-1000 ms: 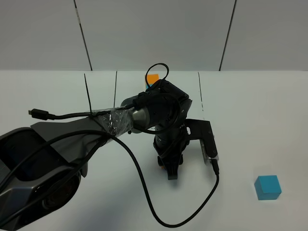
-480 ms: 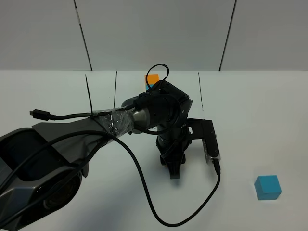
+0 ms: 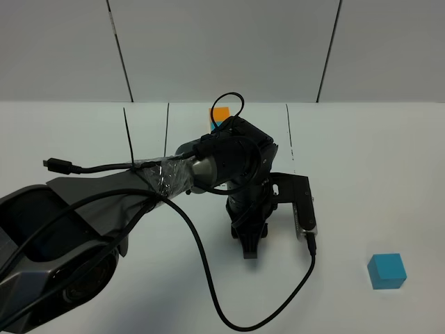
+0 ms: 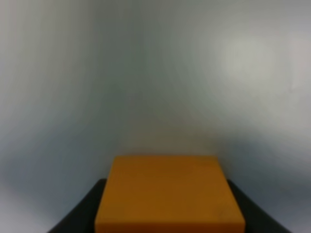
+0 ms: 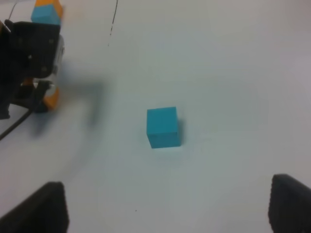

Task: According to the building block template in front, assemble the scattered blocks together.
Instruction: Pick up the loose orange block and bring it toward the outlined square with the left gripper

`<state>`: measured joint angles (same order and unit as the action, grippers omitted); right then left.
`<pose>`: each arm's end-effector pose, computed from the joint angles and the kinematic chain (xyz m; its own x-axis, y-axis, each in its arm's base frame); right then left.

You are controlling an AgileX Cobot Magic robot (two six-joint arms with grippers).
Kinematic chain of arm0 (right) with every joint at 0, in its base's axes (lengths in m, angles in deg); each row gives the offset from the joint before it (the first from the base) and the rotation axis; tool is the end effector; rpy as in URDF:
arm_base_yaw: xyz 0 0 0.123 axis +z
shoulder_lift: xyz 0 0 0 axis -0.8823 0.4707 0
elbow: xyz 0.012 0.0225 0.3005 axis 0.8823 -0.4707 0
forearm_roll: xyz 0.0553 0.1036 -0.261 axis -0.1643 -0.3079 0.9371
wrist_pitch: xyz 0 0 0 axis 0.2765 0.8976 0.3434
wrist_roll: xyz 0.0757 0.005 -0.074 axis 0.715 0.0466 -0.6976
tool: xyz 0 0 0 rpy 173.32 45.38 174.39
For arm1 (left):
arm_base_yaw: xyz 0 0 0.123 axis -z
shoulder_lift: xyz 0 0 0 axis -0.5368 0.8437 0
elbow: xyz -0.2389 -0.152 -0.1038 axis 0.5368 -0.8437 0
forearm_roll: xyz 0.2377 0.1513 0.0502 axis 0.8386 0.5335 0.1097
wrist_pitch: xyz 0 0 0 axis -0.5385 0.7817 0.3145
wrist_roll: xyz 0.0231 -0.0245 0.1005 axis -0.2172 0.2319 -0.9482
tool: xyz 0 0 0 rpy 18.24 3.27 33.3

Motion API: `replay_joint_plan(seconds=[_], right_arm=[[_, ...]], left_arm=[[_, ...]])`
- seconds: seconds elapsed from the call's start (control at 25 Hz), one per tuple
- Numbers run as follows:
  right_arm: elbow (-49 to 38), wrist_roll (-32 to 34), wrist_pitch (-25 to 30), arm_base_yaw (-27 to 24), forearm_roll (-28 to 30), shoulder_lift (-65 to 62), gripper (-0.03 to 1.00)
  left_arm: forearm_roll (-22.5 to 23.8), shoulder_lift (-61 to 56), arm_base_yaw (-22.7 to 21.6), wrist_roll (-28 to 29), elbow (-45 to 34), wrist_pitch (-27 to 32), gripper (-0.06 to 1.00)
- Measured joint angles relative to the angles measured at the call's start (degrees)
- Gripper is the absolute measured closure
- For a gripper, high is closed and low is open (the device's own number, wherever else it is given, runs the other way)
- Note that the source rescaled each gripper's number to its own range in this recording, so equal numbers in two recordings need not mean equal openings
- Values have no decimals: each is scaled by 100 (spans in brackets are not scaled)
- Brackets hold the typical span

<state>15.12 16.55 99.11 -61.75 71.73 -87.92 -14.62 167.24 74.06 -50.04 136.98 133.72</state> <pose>0.0219 0.0129 0.2845 -0.4535 -0.0296 -0.8908 -0.1239 0.9918 0.0301 0.4119 -0.3580 0.0850 0.0346 0.9939 -0.1048 0.9784 -0.0123 0.2064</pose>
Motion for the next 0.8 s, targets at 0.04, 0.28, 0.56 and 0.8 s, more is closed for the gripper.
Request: replay_joint_plan(seconds=[0.04, 0.28, 0.56, 0.8], right_arm=[[0, 0, 0, 0, 0, 0, 31], [0, -6, 0, 0, 0, 0, 31], [0, -6, 0, 0, 0, 0, 31], [0, -6, 0, 0, 0, 0, 31]], left_arm=[[7, 0, 0, 0, 0, -25, 83], [48, 0, 0, 85, 30, -74, 7], [58, -40, 0, 108, 27, 125, -6], [43, -536, 0, 560, -12, 656, -4]])
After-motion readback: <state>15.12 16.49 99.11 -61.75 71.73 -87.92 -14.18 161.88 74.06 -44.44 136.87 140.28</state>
